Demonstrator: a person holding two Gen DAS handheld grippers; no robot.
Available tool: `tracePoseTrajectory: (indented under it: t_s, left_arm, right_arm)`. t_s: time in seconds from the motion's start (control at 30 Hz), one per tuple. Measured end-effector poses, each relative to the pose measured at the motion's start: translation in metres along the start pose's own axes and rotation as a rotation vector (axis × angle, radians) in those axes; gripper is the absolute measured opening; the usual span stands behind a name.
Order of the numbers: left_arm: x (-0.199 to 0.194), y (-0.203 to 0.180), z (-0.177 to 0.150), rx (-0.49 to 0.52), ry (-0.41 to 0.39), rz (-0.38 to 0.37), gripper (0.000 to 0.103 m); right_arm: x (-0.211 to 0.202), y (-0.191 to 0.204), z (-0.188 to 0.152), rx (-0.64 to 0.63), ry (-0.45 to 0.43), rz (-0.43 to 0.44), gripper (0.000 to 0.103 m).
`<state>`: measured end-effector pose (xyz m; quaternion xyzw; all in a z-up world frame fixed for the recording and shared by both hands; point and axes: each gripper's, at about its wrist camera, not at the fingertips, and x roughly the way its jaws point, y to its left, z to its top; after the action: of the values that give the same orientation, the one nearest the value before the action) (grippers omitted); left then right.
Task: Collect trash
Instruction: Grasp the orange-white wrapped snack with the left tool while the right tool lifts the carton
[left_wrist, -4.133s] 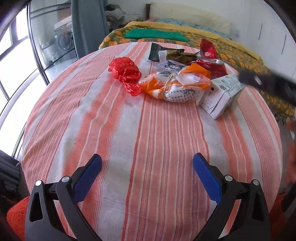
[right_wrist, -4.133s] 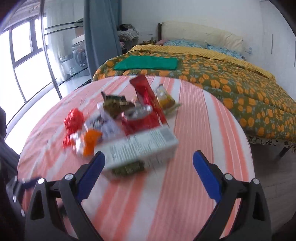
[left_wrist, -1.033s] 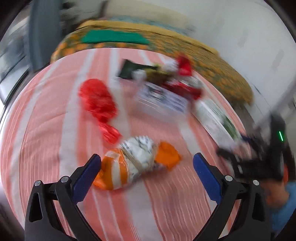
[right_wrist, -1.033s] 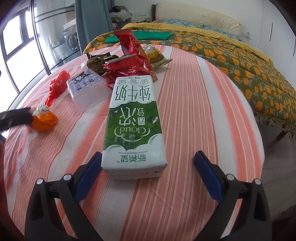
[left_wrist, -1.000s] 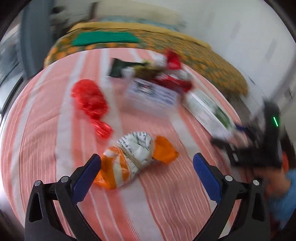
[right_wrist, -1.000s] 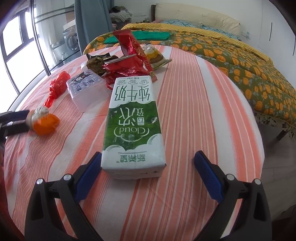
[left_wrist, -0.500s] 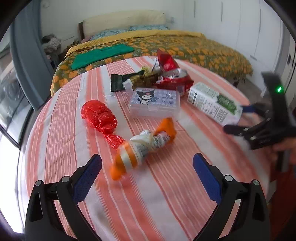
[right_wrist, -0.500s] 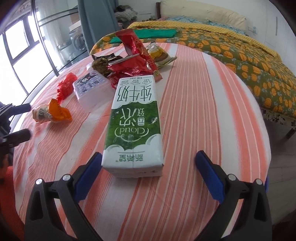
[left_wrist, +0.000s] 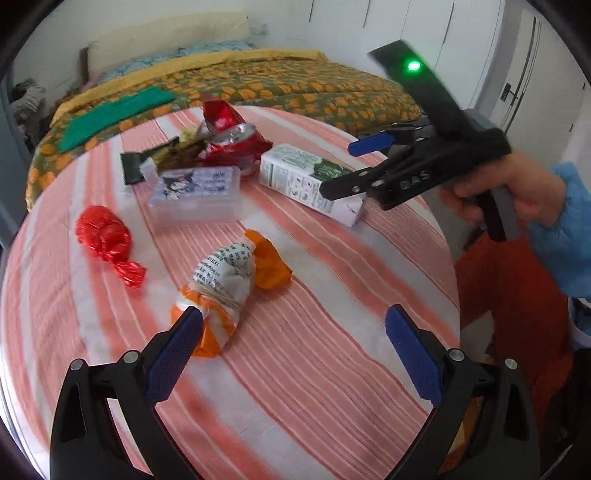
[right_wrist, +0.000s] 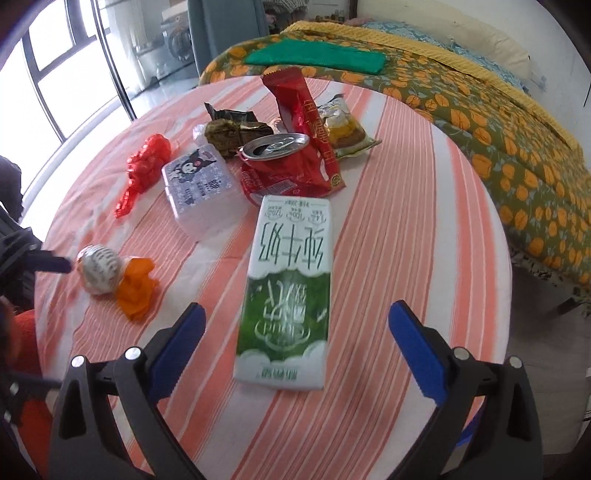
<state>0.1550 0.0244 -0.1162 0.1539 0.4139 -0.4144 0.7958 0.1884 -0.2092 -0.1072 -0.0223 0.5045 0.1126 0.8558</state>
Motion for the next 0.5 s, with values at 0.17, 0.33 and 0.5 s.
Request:
tracePoseTrajectory:
  t_s: [0.17, 0.33, 0.5]
  left_arm:
    - [0.001, 0.011, 0.013, -0.018, -0.048, 0.189, 0.098]
    - [0.041, 0.017, 0.023, 0.053, 0.036, 0.256, 0.098]
    - [0.053, 0.021, 0.023, 0.076, 0.065, 0.236, 0.090]
  right_arm:
    - [0.012, 0.004, 0.014, -0.018, 0.055, -0.019, 0.091]
    - [0.020, -0.001, 0.020, 0.027, 0.100, -0.022, 0.079]
    - [0.026, -0.008, 0.018, 0.037, 0.124, 0.000, 0.063]
